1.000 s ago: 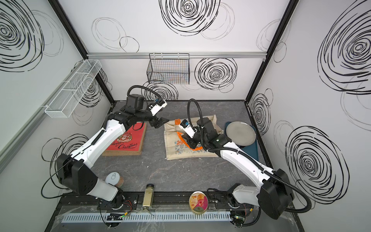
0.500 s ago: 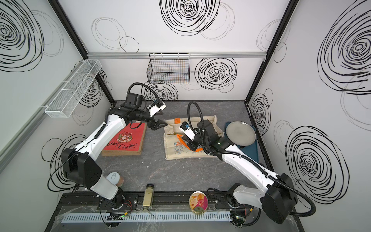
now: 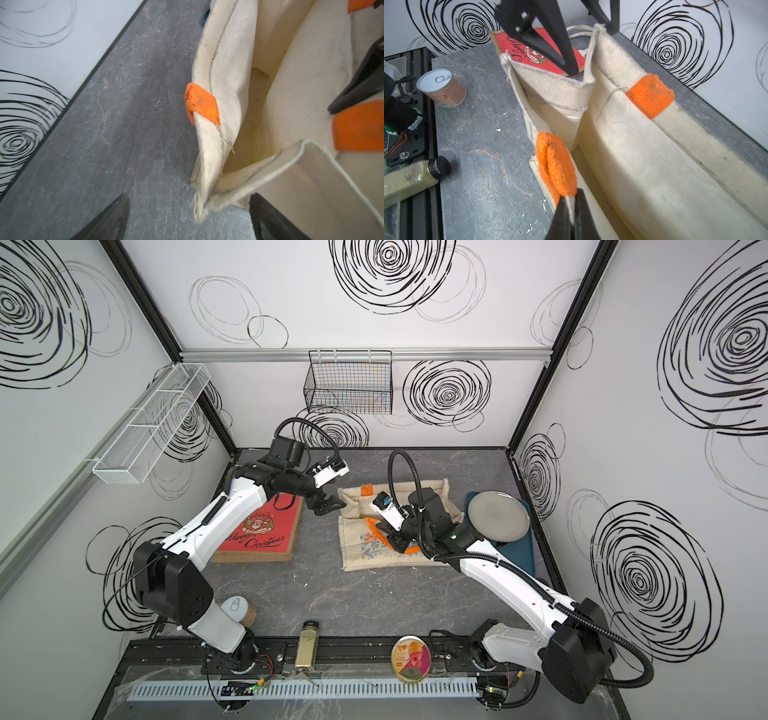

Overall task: Put away the canvas bag
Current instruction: Press the canvas bag at the center of the board.

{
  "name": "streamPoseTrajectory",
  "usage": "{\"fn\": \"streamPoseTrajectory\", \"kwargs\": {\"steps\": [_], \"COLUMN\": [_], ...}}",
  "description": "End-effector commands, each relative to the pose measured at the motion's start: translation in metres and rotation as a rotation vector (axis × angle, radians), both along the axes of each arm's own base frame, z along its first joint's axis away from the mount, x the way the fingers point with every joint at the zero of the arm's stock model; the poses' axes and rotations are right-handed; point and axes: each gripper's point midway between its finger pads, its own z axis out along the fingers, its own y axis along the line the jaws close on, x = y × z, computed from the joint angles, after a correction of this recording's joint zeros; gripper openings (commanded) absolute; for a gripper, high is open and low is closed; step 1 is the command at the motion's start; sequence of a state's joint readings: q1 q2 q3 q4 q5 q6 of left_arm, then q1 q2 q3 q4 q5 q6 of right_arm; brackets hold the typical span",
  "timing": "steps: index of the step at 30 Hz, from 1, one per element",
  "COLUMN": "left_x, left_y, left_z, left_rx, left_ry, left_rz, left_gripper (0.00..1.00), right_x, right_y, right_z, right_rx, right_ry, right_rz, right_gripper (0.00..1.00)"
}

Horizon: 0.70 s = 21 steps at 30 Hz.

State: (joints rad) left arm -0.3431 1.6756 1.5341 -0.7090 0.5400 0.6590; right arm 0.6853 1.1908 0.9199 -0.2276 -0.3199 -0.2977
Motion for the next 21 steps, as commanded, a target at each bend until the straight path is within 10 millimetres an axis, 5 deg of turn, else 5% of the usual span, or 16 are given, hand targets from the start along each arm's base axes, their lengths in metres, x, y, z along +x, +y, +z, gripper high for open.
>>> {"fn": "streamPoseTrajectory", "kwargs": {"steps": [1, 11, 15, 21], "left_x": [-0.003, -0.024, -0.035, -0.044], "left_y": [-0.024, -0.03, -0.029, -0.024], "left_z": [0.006, 0.017, 0.028, 0.032], "left_rx": [-0.026, -0.011, -0.048, -0.115], "left_ry": [0.005, 0.046, 0.011, 0.085], "left_rz": [-0.093, -0.109, -0.088, -0.08], "left_gripper": [0.87, 0.25, 0.39, 0.47], "right_x": [-0.004, 0.011, 0.024, 0.041], "right_y": [0.002, -0.003, -0.004, -0.004], "right_z": [0.011, 0.009, 0.008, 0.004], "right_rx": [0.027, 0.03, 0.048, 0.041], "right_ry": [-0.034, -0.042, -0.04, -0.014], "right_rz": [0.021, -0.052, -0.111, -0.154], "right_gripper": [0.06, 0.06, 0.15, 0.19]}}
